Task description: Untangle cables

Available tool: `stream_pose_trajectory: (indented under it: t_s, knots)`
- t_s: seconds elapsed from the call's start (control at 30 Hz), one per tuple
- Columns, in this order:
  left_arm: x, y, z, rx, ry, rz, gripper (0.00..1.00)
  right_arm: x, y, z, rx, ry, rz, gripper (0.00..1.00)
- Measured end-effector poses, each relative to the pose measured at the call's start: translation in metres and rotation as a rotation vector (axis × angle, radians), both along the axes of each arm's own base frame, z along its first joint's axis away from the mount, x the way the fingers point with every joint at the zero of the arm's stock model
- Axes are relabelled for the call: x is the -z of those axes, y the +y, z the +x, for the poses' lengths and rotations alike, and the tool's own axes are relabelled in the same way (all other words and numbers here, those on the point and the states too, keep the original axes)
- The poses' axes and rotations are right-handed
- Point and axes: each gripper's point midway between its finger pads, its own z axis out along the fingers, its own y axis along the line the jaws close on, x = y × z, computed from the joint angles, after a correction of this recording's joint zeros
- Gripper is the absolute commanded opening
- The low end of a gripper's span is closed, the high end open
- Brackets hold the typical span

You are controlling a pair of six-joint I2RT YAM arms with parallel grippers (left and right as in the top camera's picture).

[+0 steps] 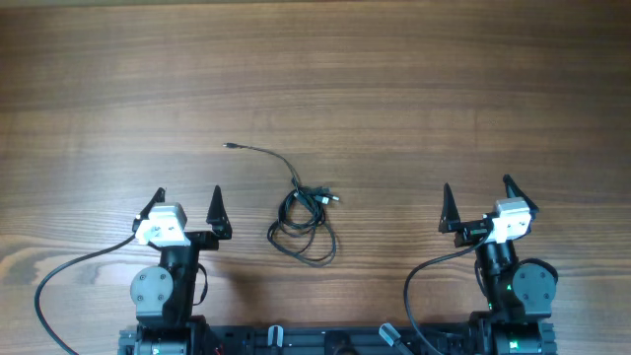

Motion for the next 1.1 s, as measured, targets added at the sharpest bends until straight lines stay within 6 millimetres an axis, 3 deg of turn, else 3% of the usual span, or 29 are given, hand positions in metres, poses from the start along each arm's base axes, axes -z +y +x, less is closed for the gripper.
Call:
stream_pose_trajectory:
  t_s: [0.17, 0.7, 1.1]
  knots:
    - [-0.008, 0.0, 0.001, 0.0, -0.033, 0.002, 1.0, 0.0, 0.0, 0.0, 0.0, 0.0, 0.0, 1.0]
    - [-0.001, -0.008, 0.0, 0.044, -0.006, -0.006, 1.0, 0.0, 0.0, 0.0, 0.0, 0.0, 0.0, 1.0]
    - [-0.013, -0.023, -0.001, 0.121, -0.034, -0.22, 1.0, 0.0, 0.0, 0.0, 0.0, 0.0, 0.0, 1.0]
